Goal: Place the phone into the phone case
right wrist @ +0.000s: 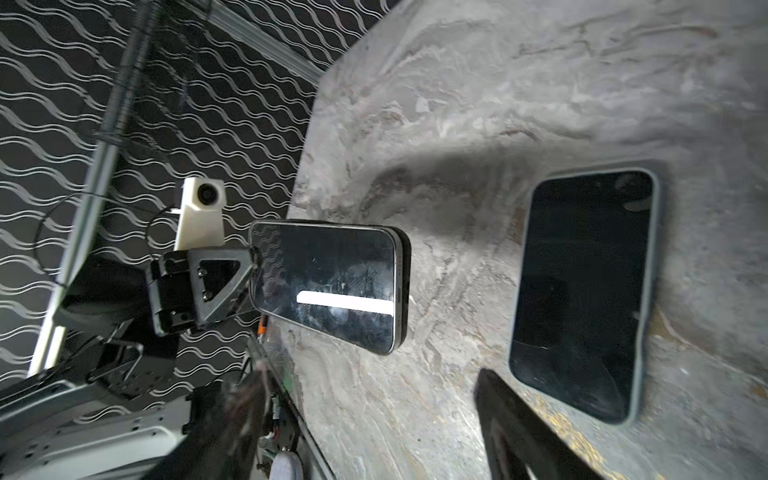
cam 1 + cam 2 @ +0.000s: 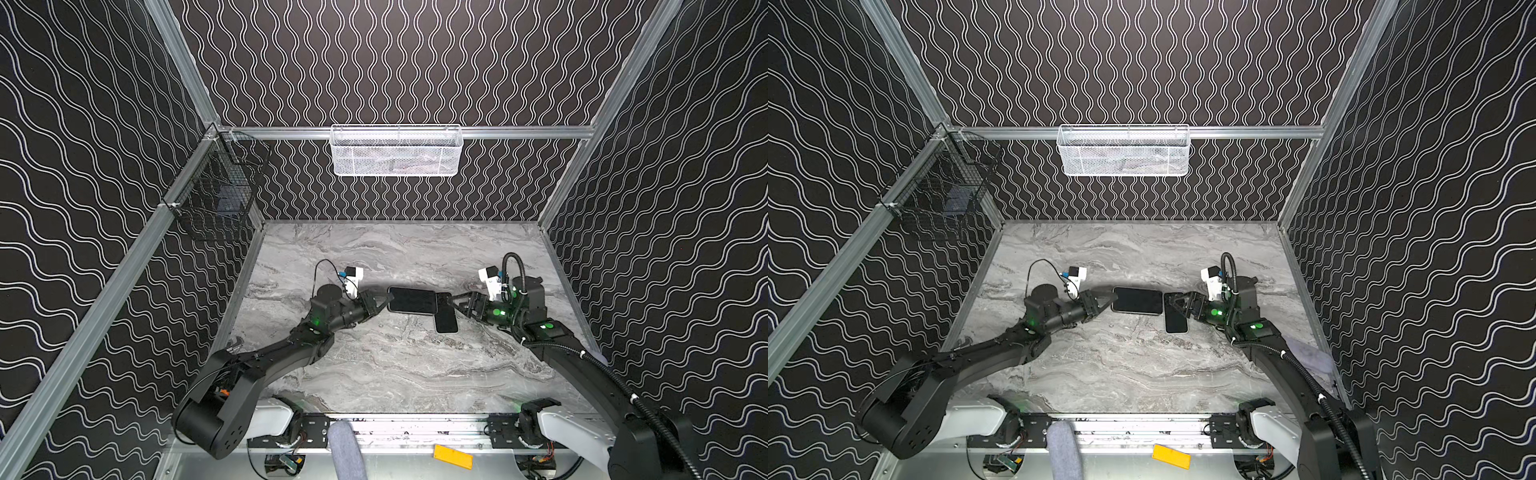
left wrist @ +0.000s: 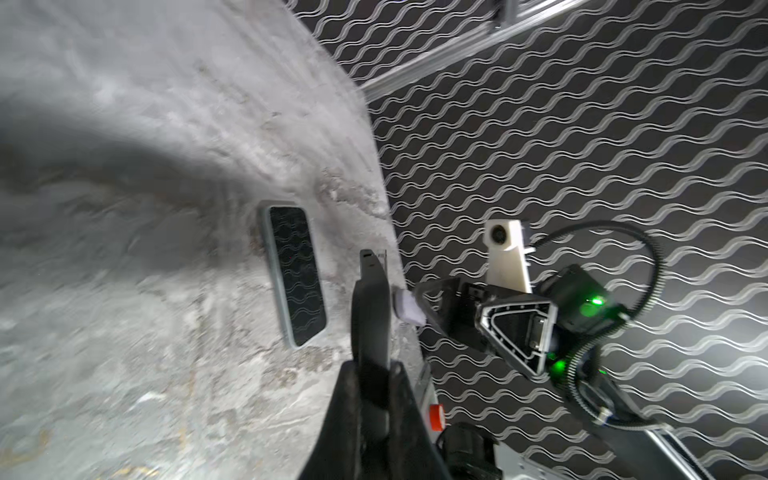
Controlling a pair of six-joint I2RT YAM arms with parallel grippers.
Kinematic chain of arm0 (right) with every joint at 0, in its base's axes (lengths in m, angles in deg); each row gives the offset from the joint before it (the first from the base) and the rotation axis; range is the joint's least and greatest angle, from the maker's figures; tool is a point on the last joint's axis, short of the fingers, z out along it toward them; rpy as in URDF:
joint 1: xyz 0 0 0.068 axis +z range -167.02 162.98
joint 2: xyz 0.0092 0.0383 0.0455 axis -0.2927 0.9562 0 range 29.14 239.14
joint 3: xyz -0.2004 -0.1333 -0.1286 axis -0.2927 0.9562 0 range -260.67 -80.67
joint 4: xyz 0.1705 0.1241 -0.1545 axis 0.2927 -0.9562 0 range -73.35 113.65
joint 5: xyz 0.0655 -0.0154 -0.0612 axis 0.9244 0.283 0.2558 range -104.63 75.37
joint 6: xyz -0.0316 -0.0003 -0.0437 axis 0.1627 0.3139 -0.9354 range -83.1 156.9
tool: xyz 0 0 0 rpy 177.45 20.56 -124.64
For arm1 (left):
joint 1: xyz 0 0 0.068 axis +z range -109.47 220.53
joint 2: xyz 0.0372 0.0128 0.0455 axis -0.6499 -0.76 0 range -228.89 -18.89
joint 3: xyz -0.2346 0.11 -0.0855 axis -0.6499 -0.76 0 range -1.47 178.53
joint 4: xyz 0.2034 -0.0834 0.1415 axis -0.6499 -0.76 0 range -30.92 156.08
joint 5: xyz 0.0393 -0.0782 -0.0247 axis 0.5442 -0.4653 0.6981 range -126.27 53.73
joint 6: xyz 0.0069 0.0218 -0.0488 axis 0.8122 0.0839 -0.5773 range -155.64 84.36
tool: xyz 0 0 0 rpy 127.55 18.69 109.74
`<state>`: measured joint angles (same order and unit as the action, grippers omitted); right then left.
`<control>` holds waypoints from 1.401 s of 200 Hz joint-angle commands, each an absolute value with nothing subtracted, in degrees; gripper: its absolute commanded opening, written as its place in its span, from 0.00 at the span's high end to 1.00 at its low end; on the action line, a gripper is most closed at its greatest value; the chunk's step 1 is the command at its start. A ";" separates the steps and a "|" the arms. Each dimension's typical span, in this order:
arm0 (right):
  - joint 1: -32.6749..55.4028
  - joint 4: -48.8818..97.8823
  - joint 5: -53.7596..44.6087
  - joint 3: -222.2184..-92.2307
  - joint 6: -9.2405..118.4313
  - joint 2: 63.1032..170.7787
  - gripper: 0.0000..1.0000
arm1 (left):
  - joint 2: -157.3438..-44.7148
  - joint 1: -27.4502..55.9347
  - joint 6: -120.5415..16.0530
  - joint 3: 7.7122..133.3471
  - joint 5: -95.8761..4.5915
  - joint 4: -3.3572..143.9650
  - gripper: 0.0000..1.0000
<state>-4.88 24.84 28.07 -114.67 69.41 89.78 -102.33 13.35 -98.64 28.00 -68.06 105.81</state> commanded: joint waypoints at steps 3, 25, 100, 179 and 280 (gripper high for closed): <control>-5.60 31.10 38.28 -115.30 70.17 89.39 0.16 | -100.69 14.58 -97.72 31.76 -74.07 105.16 1.00; -5.87 33.73 41.48 -115.49 70.64 89.27 0.11 | -99.97 15.54 -98.26 34.40 -76.54 103.27 1.00; -5.92 51.07 50.57 -114.60 79.10 96.69 0.10 | -102.83 16.63 -106.71 36.30 -79.95 112.76 1.00; -3.87 75.75 54.28 -112.11 94.65 102.45 0.33 | -103.08 16.70 -107.51 36.94 -79.95 112.80 1.00; -2.88 83.23 52.61 -110.72 98.94 104.28 0.70 | -103.17 16.65 -107.84 36.06 -79.47 113.30 1.00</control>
